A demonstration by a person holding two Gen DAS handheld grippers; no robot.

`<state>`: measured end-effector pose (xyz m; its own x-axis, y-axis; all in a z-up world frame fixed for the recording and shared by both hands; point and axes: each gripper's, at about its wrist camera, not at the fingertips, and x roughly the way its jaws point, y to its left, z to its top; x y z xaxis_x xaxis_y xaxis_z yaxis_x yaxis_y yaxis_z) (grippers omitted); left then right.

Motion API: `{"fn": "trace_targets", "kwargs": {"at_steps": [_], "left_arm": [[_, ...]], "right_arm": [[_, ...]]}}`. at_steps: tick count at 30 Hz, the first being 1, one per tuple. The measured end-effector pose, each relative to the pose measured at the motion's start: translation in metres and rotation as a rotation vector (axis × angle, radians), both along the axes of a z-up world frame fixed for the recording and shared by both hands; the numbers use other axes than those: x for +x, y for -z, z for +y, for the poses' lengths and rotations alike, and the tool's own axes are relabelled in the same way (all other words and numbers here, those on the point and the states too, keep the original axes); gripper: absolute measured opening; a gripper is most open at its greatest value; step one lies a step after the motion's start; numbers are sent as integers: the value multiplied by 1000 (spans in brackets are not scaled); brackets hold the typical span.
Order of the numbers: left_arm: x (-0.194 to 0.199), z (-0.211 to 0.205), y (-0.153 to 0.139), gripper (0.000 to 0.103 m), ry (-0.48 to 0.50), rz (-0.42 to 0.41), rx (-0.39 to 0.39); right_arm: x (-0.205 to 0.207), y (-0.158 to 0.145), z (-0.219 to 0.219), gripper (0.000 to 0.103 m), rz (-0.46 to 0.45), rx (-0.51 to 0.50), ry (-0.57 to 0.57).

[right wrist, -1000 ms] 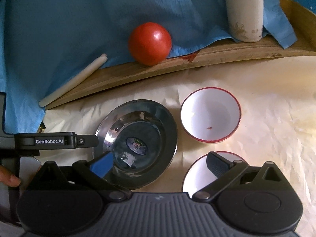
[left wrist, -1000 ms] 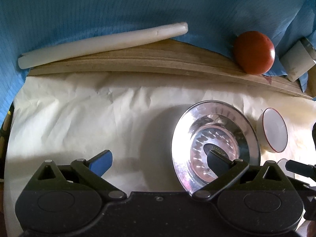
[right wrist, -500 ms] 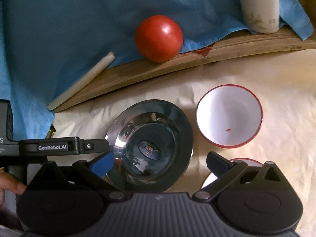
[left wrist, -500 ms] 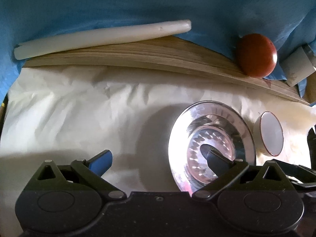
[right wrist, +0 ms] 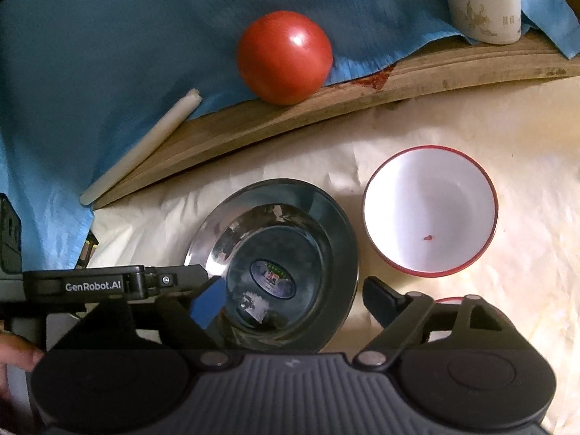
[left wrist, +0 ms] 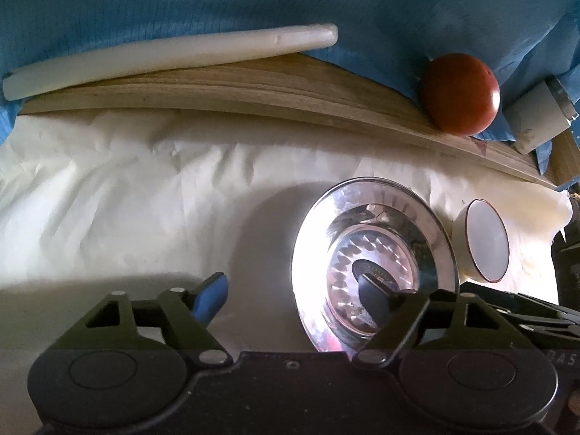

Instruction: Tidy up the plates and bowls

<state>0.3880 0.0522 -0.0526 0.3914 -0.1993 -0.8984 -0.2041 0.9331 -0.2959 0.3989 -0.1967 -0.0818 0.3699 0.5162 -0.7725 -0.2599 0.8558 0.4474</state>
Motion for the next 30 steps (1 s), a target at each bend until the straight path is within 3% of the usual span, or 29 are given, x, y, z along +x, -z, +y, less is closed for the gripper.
{"fn": "trace_targets", "kwargs": {"at_steps": [3,5,8,17,22,30], "left_arm": [[1,0,2,68,4,1,-3],[1,0,3,53,11,-1,-26],[0,3,7,41,13,11,-52],[-2,2,9,18,4,10,-53],[-6,4,5,17,-24,-1,-39],[-13,10,-18,16,-77,-92,-21]], "right_arm": [[2,3,2,79,10,-10,4],[3,4,3,76,14,-25,8],[4,6,5,67,14,-49,10],[6,9,2,41,20,-65,56],[6,10,-1,21,21,-69,70],[0,-13,5,18,-75,-59,55]]}}
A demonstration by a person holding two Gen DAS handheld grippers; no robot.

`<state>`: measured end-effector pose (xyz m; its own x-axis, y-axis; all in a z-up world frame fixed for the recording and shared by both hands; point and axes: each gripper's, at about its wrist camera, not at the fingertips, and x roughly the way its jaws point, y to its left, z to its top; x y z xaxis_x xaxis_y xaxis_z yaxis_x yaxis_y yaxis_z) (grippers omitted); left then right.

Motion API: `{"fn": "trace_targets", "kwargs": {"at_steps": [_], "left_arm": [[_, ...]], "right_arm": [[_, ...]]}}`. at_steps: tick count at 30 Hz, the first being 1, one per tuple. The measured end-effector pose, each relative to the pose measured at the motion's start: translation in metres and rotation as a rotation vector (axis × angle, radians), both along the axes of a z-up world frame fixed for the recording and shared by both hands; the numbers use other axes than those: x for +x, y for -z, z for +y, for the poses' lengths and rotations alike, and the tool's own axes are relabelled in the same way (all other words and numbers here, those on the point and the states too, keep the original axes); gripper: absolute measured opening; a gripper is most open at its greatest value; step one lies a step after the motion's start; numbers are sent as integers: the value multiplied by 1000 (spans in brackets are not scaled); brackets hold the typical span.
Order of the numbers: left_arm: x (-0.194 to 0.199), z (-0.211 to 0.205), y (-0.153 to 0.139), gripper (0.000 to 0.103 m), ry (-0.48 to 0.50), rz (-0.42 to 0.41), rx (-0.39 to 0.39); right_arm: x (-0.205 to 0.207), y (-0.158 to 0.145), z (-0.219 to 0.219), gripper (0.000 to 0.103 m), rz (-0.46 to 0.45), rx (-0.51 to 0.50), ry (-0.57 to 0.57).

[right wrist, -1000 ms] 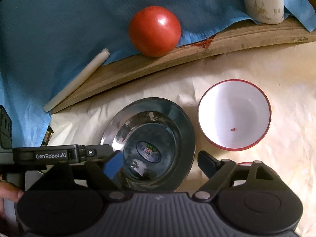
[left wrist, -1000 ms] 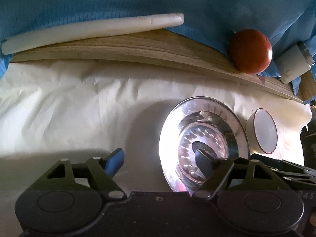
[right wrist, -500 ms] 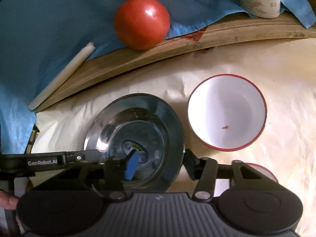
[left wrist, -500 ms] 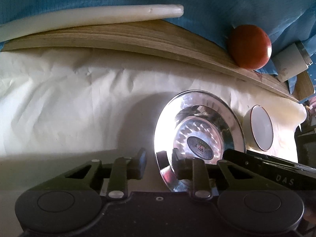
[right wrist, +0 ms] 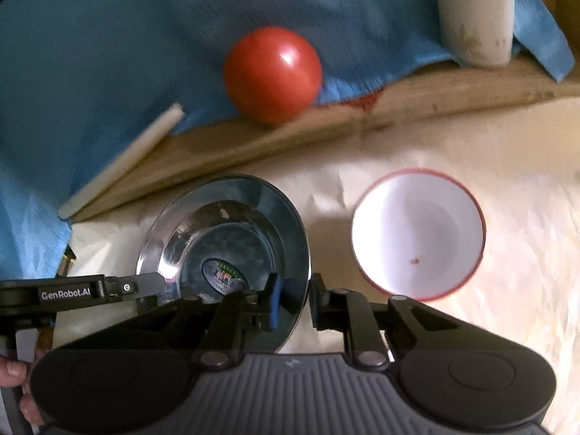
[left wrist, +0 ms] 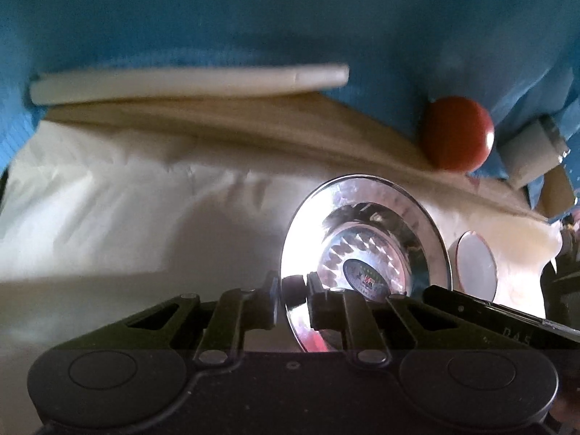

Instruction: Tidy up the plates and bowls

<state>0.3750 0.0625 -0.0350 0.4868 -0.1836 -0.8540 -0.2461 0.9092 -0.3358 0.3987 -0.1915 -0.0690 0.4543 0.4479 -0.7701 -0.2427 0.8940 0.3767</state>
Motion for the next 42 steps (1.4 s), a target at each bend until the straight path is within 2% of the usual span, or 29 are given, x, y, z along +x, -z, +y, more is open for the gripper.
{"fn": "trace_targets", "kwargs": {"at_steps": [9,19,31,42], "left_arm": [[-21,-1,-31,16,-14,-83,18],[-46,-9,-45,16,-10,-109,32],[-79,-21,-54,16,37,-84,54],[-100,-31,-48,18,96,-53,57]], "right_arm": [[-18,-26,-5,18,-59,39,-11],[-46,-35,-15,20,-68,58,-37],[-85,-35,-27,21,-45,59,-89],[-110,-31,-35,23,-19,31,-125]]}}
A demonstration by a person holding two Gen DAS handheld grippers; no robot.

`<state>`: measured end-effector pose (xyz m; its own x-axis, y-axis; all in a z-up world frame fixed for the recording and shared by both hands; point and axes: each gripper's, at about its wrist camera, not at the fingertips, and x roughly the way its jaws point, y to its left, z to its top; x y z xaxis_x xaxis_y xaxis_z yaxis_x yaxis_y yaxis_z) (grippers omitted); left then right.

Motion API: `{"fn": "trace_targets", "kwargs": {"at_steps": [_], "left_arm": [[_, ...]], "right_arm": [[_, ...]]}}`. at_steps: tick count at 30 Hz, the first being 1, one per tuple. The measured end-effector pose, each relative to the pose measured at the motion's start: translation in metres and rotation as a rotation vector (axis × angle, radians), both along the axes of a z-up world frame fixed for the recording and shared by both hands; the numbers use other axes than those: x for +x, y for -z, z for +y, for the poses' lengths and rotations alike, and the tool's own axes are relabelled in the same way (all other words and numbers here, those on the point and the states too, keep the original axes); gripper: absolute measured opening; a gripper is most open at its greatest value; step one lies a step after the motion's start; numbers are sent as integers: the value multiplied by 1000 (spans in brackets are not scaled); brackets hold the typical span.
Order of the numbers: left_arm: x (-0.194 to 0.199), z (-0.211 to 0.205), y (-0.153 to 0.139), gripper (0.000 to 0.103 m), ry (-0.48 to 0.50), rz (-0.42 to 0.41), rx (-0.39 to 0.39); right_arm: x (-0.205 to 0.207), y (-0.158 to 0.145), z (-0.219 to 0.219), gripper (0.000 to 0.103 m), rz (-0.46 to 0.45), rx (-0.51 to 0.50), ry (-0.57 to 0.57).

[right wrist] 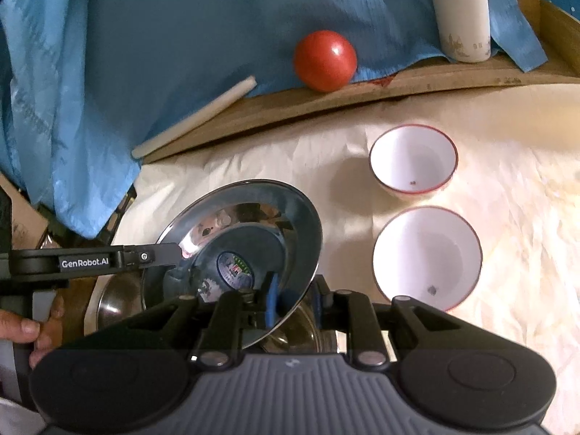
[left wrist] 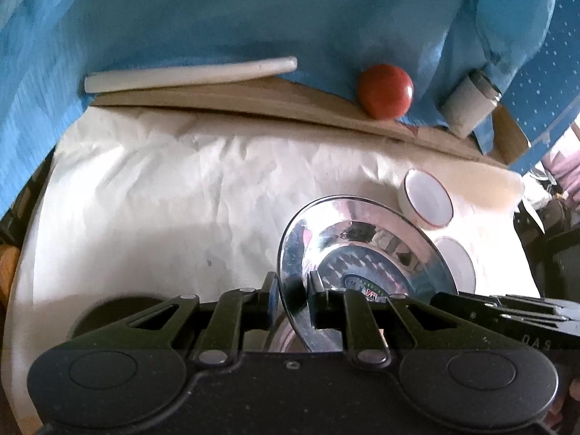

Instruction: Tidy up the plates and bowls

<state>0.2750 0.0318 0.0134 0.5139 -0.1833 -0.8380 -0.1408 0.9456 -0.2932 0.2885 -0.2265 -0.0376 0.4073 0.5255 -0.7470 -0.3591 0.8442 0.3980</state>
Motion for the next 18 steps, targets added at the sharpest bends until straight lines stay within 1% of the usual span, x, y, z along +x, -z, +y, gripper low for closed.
{"fn": "trace_targets", "kwargs": {"at_steps": [8,18], "left_arm": [[-17,-8,10,20,52,43,6],[-26,-18,17,21,96,80,32]], "right_arm": [[-15,6,-6,23,37,-19,-31],[-24,14,-10,25,77,-37,-54]]}}
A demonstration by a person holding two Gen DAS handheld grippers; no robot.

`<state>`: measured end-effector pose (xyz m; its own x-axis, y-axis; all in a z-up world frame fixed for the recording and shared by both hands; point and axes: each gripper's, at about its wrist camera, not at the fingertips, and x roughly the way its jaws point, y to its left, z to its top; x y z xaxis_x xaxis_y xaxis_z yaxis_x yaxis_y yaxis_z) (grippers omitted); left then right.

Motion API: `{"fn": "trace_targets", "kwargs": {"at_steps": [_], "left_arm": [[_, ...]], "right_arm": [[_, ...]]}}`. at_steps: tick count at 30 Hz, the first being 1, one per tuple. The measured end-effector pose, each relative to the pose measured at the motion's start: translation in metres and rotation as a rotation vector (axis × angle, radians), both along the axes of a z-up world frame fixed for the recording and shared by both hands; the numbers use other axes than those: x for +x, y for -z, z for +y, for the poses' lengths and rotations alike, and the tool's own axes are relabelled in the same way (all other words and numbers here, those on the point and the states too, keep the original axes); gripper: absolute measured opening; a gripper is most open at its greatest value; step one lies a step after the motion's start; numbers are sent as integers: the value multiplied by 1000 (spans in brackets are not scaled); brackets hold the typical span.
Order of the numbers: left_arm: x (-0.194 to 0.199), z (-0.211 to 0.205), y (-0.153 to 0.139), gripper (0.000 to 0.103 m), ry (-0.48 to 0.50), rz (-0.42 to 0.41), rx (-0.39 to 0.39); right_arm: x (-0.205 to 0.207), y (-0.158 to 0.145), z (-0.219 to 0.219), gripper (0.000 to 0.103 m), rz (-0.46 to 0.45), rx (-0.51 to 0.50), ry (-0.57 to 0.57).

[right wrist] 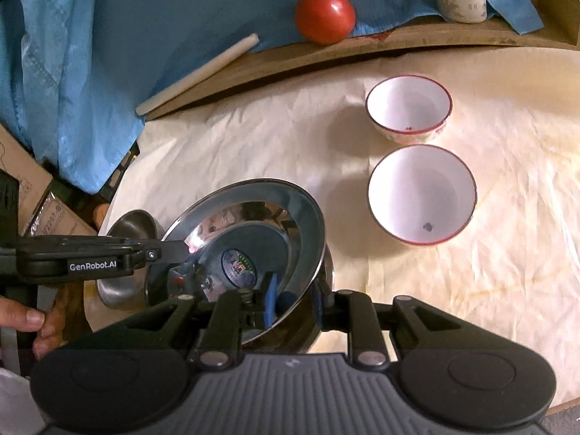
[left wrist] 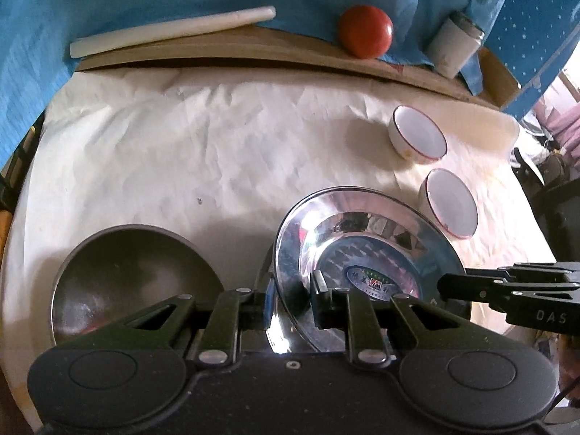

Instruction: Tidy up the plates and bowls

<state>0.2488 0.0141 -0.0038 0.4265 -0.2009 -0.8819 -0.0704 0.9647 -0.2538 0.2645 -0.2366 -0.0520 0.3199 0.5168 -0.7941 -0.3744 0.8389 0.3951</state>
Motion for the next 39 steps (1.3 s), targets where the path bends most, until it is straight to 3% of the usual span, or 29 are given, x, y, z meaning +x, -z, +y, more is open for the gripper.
{"fn": "trace_targets", "kwargs": {"at_steps": [13,39], "left_arm": [[-4,-7,8,25,57,53,69],[-3,-20,9,28,116,43,135]], "right_arm": [[0,9,9,26,46,-38,-53],[5,11,13,34,78,-51,-50]]}}
